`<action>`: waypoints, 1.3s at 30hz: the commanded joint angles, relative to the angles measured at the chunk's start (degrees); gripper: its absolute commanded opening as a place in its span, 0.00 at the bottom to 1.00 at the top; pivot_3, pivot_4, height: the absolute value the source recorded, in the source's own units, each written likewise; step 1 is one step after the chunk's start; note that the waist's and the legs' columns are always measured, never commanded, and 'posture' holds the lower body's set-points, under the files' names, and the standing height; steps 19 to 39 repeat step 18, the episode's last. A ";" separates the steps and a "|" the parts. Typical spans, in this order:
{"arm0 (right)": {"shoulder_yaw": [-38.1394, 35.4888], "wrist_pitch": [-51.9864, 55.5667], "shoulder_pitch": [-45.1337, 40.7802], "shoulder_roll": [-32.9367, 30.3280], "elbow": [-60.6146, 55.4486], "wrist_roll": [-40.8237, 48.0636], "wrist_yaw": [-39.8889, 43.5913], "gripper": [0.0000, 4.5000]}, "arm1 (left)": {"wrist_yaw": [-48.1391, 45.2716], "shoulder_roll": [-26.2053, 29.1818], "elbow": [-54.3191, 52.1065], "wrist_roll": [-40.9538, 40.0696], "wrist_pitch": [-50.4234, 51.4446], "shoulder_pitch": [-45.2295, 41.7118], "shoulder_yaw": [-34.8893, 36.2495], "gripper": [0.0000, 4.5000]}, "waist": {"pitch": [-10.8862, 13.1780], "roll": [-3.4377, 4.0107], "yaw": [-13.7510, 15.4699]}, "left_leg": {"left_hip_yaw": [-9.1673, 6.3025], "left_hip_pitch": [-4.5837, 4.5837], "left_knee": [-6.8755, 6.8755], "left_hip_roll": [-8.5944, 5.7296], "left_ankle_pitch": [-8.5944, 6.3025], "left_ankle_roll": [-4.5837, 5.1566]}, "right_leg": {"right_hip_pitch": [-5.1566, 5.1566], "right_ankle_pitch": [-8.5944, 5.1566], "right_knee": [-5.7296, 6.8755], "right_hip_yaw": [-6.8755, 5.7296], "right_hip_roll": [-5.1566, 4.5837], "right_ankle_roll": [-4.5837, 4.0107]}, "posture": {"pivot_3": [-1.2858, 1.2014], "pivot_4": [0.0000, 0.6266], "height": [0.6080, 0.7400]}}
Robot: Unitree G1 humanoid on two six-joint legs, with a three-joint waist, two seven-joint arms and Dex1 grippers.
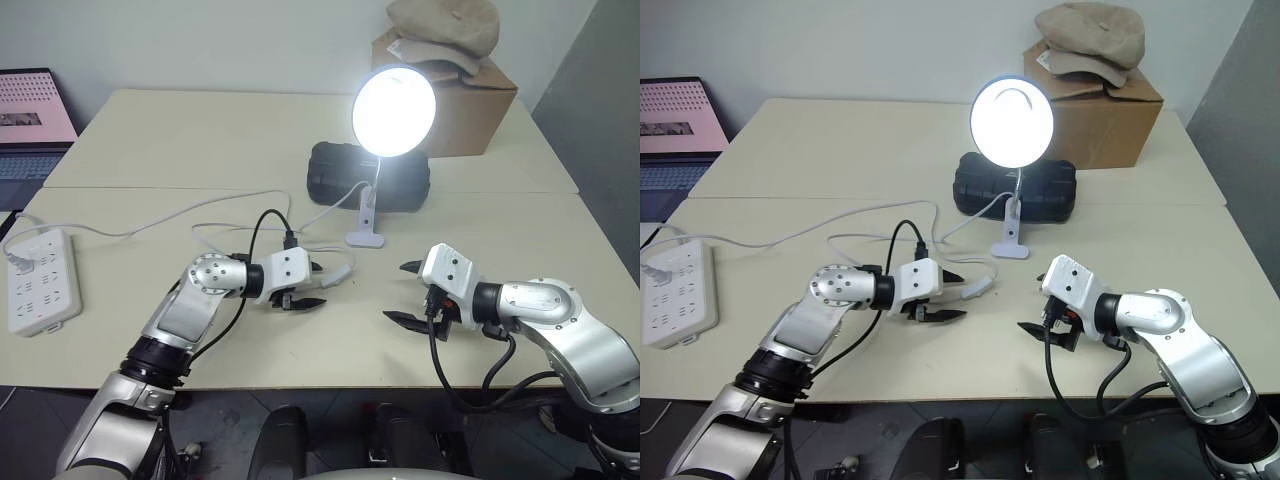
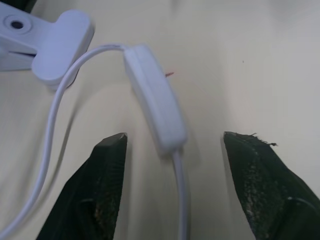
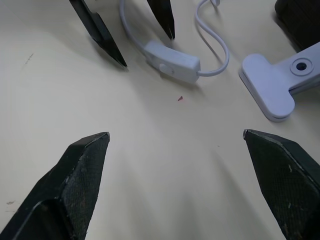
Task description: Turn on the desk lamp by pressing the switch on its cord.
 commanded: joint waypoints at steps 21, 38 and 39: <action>-12.59 -21.89 4.48 -5.60 9.37 6.97 10.13 1.00 | 7.78 7.42 -32.88 -19.71 17.06 34.12 32.15 0.79 | 0.01 0.00 0.36 | -0.07 0.11 0.00 -0.01 -0.01 -0.01 | 0.06 -0.15 -0.06 -0.08 -0.11 -0.31 | 0.52 0.24 1.00; -12.59 -21.89 4.48 -5.60 9.37 6.97 10.13 1.00 | 7.78 7.42 -32.88 -19.71 17.06 34.12 32.15 0.79 | 0.01 0.00 0.36 | -0.07 0.11 0.00 -0.01 -0.01 -0.01 | 0.06 -0.15 -0.06 -0.08 -0.11 -0.31 | 0.52 0.24 1.00; -12.59 -21.89 4.48 -5.60 9.37 6.97 10.13 1.00 | 7.78 7.42 -32.88 -19.71 17.06 34.12 32.15 0.79 | 0.01 0.00 0.36 | -0.07 0.11 0.00 -0.01 -0.01 -0.01 | 0.06 -0.15 -0.06 -0.08 -0.11 -0.31 | 0.52 0.24 1.00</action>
